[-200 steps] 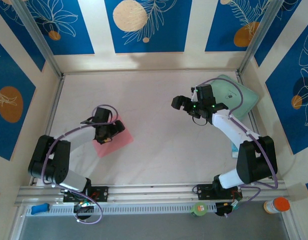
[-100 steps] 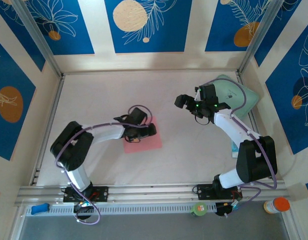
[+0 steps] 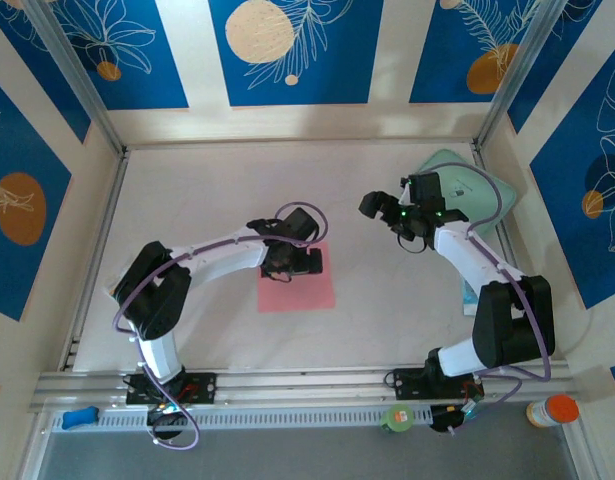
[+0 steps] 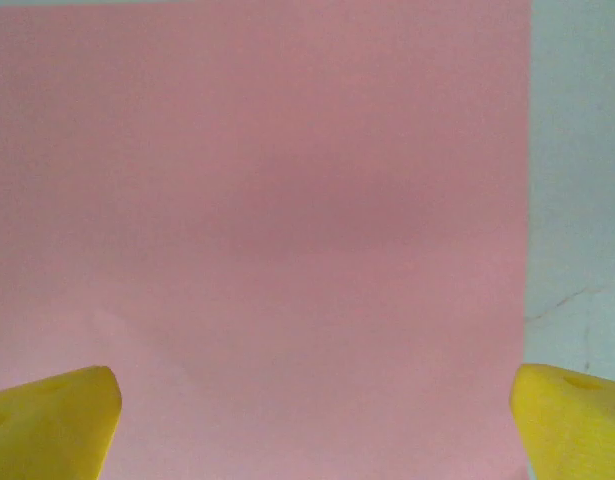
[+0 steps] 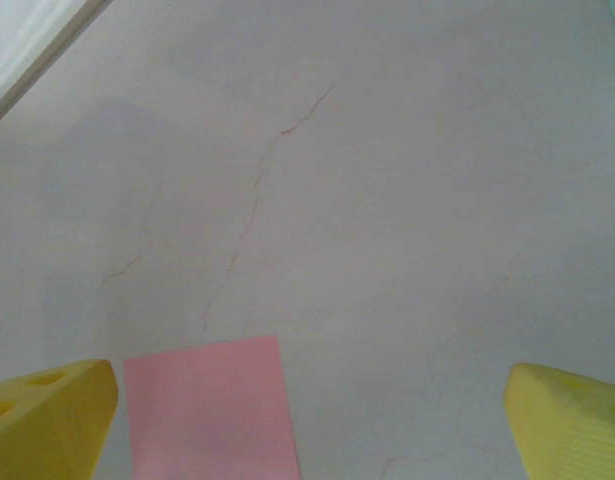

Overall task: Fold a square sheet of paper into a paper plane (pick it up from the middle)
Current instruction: Move the square sheet of paper to the center of the table, then first fold the square sheet of paper in half at the center of the table.

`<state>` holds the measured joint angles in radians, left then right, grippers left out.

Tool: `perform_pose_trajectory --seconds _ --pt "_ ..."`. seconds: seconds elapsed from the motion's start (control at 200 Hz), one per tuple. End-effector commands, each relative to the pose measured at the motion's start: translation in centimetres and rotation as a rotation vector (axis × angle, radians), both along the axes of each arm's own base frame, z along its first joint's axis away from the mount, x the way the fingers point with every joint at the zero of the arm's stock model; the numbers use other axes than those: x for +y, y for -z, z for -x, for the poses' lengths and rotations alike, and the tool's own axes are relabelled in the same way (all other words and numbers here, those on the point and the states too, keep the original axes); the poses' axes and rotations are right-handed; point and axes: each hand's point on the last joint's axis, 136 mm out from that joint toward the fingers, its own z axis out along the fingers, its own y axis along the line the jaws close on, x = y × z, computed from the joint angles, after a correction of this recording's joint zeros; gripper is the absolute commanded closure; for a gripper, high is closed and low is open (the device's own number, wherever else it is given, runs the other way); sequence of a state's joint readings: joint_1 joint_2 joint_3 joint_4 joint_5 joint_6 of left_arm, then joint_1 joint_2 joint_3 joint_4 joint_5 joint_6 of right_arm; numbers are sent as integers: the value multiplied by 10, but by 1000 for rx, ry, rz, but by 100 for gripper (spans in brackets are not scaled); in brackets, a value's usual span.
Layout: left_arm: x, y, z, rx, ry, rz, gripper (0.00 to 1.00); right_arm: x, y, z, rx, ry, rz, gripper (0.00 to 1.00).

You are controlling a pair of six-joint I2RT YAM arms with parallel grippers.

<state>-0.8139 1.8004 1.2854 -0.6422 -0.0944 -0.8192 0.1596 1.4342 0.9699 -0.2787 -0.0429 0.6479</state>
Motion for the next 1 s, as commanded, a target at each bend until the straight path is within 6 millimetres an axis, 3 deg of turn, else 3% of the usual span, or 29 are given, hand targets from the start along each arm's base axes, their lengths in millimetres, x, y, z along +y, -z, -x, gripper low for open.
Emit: perform_pose_trajectory --seconds 0.0,0.295,0.995 --pt "15 5 0 30 33 -132 1 3 0 8 8 -18 -28 1" --pt "-6 22 -9 83 61 -170 1 2 -2 10 -21 -32 -16 1" --pt "-8 51 6 179 -9 -205 4 -2 6 9 21 -15 -44 1"
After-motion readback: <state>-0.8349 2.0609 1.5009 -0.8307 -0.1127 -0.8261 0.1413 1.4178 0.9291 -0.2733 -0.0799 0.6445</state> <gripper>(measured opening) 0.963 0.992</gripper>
